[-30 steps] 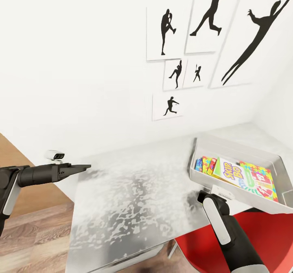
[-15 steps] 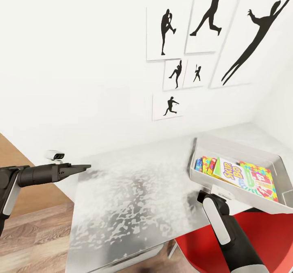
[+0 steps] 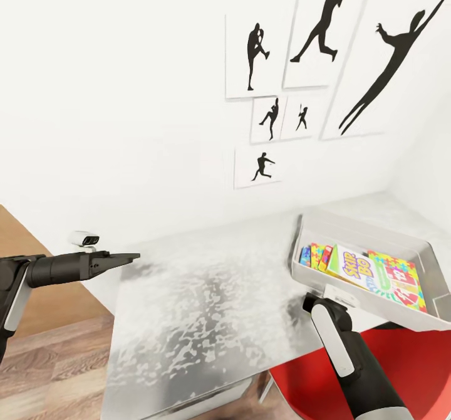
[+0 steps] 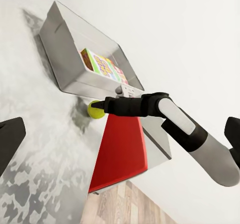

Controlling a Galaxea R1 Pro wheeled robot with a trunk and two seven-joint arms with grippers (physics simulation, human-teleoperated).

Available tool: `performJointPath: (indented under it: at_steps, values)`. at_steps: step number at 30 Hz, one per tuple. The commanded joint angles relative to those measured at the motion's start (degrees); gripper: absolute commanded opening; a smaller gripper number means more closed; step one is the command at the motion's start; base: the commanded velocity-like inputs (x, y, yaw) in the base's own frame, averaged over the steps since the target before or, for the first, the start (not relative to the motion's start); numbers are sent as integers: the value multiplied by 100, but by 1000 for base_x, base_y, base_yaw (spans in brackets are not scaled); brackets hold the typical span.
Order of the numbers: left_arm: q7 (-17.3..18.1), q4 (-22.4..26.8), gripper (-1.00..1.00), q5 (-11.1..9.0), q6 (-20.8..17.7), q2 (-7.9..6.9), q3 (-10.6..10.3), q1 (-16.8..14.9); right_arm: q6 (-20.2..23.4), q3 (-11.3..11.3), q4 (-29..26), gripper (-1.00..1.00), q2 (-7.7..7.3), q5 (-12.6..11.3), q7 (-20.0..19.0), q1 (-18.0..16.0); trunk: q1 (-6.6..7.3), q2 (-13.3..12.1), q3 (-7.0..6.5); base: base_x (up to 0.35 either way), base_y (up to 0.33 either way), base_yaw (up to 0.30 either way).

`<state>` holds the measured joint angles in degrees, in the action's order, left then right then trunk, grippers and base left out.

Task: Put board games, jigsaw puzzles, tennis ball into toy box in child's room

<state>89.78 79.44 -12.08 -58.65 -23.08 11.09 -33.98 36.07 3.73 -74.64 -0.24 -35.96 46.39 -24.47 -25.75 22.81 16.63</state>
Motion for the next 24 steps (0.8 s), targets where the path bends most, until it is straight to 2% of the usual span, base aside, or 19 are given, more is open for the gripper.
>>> performJointPath:
  at_steps: [1,14,24]
  values:
    - [22,1,100,3,-60,-3,-1,-6,26,17,-9,-100,-3,-34,47,-5,-4,11,1,0,0,0]
    - [22,1,100,3,-59,-9,6,-9,149,46,-91,-100,23,-85,74,-5,-4,11,-119,0,0,0]
    - [22,1,100,3,-59,-4,7,-5,554,40,-230,-100,83,-113,35,-4,-4,11,-213,-49,0,0]
